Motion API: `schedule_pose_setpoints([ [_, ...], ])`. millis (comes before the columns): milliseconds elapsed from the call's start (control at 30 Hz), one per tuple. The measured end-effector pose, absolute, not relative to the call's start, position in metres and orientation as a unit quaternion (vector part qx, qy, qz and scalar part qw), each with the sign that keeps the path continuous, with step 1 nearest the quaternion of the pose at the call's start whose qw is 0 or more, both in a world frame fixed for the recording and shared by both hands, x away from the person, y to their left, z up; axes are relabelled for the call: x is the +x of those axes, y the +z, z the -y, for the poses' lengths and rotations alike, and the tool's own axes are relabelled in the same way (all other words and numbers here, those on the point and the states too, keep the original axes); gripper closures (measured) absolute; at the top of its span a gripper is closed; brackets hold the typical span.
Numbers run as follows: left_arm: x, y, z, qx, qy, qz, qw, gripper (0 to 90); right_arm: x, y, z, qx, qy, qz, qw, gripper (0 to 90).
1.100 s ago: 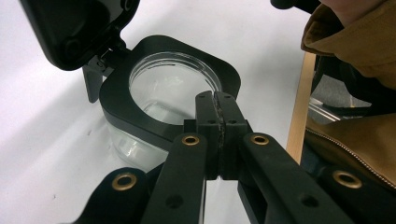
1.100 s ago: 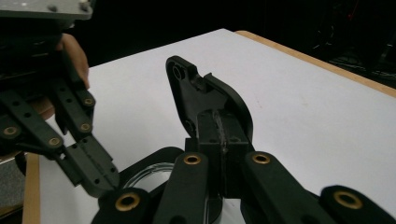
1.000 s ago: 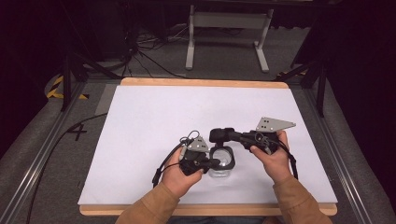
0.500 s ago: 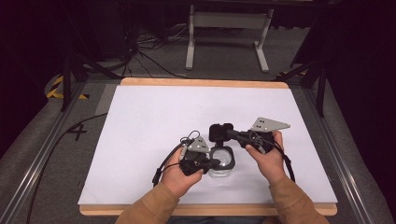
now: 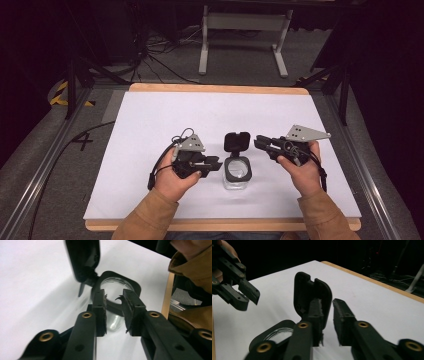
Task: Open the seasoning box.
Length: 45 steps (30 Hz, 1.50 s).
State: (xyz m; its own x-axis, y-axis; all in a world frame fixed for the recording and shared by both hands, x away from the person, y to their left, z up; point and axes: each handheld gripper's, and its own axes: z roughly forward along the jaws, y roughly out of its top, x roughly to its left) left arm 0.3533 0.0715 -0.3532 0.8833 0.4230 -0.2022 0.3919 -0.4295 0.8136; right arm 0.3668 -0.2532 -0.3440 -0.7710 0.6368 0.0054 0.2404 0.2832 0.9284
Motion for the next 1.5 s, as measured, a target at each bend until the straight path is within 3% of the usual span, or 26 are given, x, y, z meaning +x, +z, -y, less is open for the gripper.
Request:
schedule_pose_setpoints([
  [67,0.355,-0.350,-0.078,0.850,0.019,-0.239,0.470,68.3,0.366,-0.342,0.257,0.285,0.524,-0.783,0.177,62.1],
  [233,0.358,-0.344,-0.100,0.857,0.026,-0.246,0.453,64.6,0.366,-0.340,0.271,0.295,0.508,-0.790,0.176,49.9],
  [467,0.362,-0.338,-0.130,0.861,0.040,-0.271,0.428,59.9,0.368,-0.338,0.294,0.318,0.479,-0.801,0.170,41.2],
  [967,0.388,-0.358,-0.171,0.860,0.055,-0.336,0.380,49.8,0.382,-0.361,0.336,0.384,0.396,-0.816,0.171,34.3],
  [1500,0.403,-0.408,-0.204,0.860,0.075,-0.371,0.342,40.8,0.401,-0.404,0.376,0.407,0.371,-0.814,0.185,30.9],
])
